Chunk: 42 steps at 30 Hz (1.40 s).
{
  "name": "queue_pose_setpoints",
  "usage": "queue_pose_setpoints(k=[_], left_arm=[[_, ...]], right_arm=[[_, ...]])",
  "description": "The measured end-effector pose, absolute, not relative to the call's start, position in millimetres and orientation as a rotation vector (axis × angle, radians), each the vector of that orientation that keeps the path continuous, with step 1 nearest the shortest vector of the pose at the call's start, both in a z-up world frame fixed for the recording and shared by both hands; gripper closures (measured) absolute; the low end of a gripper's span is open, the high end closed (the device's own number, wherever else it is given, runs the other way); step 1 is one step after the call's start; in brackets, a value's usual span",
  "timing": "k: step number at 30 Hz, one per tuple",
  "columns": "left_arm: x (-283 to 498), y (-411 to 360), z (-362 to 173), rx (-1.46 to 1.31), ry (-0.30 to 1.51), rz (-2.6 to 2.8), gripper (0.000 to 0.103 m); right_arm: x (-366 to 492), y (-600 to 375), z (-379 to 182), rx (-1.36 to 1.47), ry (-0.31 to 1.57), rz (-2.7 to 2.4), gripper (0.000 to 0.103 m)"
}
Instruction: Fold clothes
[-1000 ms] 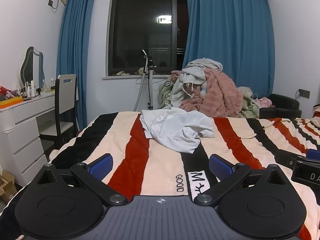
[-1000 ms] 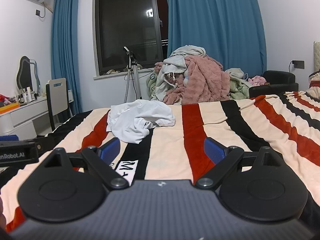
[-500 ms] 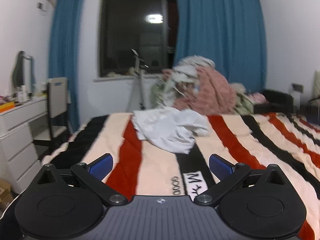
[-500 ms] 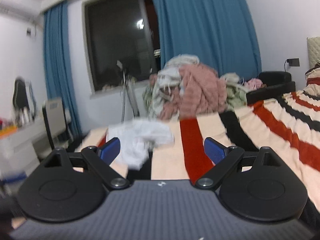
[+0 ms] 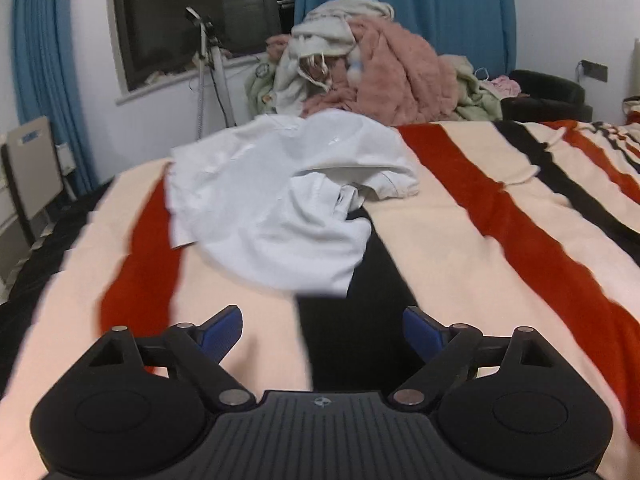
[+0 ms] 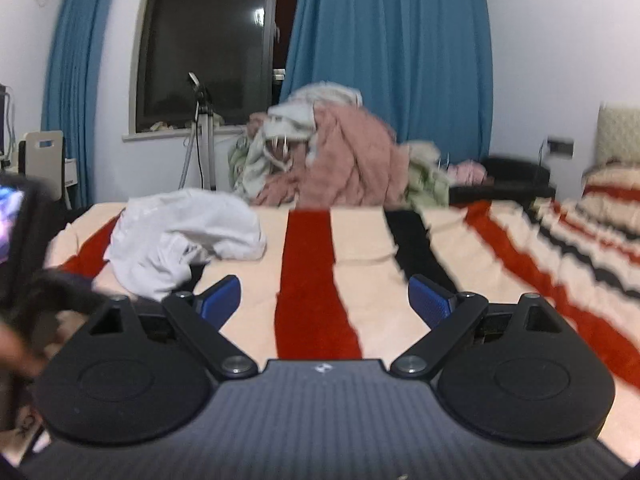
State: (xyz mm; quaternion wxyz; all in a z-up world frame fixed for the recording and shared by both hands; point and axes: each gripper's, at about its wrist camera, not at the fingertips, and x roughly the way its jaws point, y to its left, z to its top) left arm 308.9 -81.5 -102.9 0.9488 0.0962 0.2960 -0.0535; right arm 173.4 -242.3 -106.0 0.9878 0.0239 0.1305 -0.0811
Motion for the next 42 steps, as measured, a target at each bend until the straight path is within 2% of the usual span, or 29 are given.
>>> queue_pose_setpoints(k=[2,3,5,7,13,23,27,32,39,42], left_arm=[[344.2,-88.2,-114.1,0.196,0.608,-0.092,0.015],[359.8,-89.9,-118.4,0.191,0.617,-0.100,0.019],[381.8,-91.1,-120.9,0.185,0.620,-0.104,0.034],[390.0,-86.4,-114.9,0.182,0.609,-0.075,0.084],[346.7,-30.8,-62.8,0.003,0.520,-0.102,0.091],[167.4,25.6,-4.8,-0.092,0.425,-0.205,0.092],[100.5,44.3,2.8,-0.163,0.405,-0.247,0.092],[32.5,63.2,3.1,-0.213,0.367,-0.284,0.092],[22.0,85.1,-17.9,-0.298,0.416,-0.272,0.092],[31.0,92.9,-28.4,-0.338,0.451,-0.241,0.092]], right_arm=[[191.8,-241.5,-115.2,0.095,0.269,-0.145,0.011],[199.0,-239.8,-118.9,0.098,0.264,-0.134,0.011],[210.4,-231.1,-126.1,0.074,0.253,-0.120,0.011],[217.4,-228.8,-132.9,0.057,0.247,-0.115,0.011],[214.9,-231.3,-129.9,0.087,0.152,-0.182,0.011],[173.6,-203.6,-112.1,0.015,0.079,-0.097,0.011],[145.2,-184.1,-100.4,-0.052,0.042,-0.034,0.011],[98.7,-154.6,-82.6,-0.068,0.157,0.149,0.011],[81.8,-84.6,-99.2,-0.159,0.321,0.335,0.011],[91.6,-70.0,-111.3,-0.192,0.288,0.325,0.011]])
